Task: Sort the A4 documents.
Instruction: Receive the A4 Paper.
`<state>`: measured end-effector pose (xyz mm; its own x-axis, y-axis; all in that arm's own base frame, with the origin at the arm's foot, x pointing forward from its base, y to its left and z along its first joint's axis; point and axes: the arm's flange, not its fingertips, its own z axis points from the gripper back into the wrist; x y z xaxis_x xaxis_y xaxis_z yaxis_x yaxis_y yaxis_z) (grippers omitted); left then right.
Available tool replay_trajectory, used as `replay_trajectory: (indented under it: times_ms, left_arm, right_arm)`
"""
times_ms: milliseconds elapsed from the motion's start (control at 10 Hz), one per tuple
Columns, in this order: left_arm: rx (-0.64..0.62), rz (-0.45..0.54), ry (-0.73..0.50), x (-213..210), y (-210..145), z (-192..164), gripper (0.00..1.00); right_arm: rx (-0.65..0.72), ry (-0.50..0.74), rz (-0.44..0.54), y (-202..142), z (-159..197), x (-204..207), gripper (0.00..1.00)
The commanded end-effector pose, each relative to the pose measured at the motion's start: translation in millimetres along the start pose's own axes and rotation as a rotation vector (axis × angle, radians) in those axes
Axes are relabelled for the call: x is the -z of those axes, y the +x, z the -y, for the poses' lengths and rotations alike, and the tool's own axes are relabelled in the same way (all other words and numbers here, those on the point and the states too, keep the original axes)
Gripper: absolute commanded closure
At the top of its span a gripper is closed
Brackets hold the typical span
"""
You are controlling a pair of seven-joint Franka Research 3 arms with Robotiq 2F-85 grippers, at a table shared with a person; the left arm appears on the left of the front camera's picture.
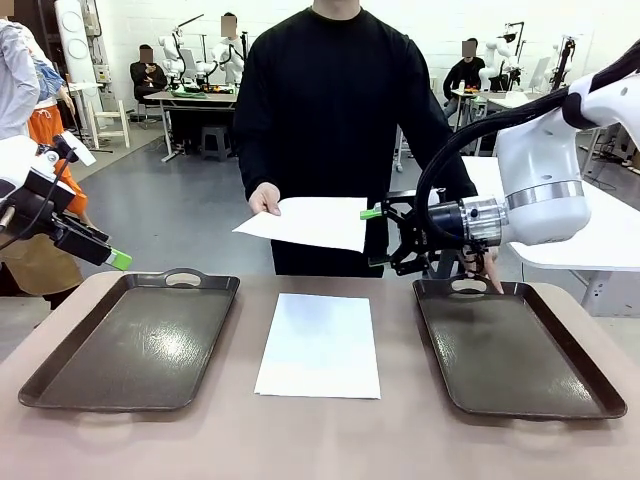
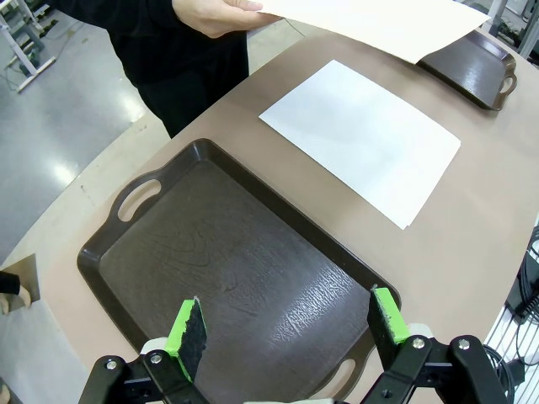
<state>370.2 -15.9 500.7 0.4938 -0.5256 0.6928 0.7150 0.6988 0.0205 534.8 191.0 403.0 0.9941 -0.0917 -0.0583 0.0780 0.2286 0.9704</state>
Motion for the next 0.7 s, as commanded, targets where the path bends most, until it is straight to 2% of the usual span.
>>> replay_trajectory:
  times_ms: [0,600]
  left_arm:
    - [0.003,0.009,-0.009,0.0,-2.2,-3.1,0.00]
    - [0.003,0.009,-0.009,0.0,-2.2,-3.1,0.00]
  right_arm:
    - [0.061,0.027,0.051,9.9,-1.4,14.1,0.00]
    - [0.138,0.117,0.108,21.3,-9.3,25.1,0.00]
